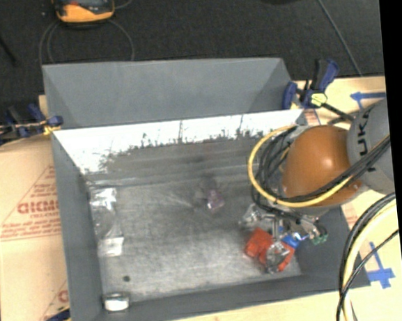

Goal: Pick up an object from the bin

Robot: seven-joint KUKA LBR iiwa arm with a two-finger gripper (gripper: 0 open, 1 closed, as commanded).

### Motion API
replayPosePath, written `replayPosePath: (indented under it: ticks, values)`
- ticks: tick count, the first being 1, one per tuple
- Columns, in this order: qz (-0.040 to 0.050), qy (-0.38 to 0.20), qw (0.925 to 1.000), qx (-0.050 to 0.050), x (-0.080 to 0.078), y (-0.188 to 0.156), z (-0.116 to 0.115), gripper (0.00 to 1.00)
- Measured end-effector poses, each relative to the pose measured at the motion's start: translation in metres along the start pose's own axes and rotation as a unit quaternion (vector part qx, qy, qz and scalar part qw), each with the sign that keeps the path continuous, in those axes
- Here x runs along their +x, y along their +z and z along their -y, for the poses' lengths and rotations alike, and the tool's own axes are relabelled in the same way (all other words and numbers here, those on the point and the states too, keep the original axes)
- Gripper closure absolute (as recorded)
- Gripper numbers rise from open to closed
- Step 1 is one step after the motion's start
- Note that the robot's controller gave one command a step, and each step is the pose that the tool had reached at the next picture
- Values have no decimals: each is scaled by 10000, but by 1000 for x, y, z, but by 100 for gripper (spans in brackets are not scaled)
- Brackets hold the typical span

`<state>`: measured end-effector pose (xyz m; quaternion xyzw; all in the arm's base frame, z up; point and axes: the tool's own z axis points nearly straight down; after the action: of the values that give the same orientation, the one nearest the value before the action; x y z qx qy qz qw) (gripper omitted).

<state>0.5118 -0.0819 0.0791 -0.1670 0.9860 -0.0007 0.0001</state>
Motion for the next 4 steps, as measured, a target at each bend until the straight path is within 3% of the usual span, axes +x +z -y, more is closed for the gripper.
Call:
replayPosePath:
  ticks: [1, 2, 3, 4]
  values:
    - [10, 10, 10000, -14, -2, 0, -3, 100]
    - [6, 20, 10000, -16, -2, 0, -3, 0]
    - [62, 1345, 9909, -11, 36, 5, 37, 0]
    - [77, 1366, 9906, 4, 35, 4, 38, 100]
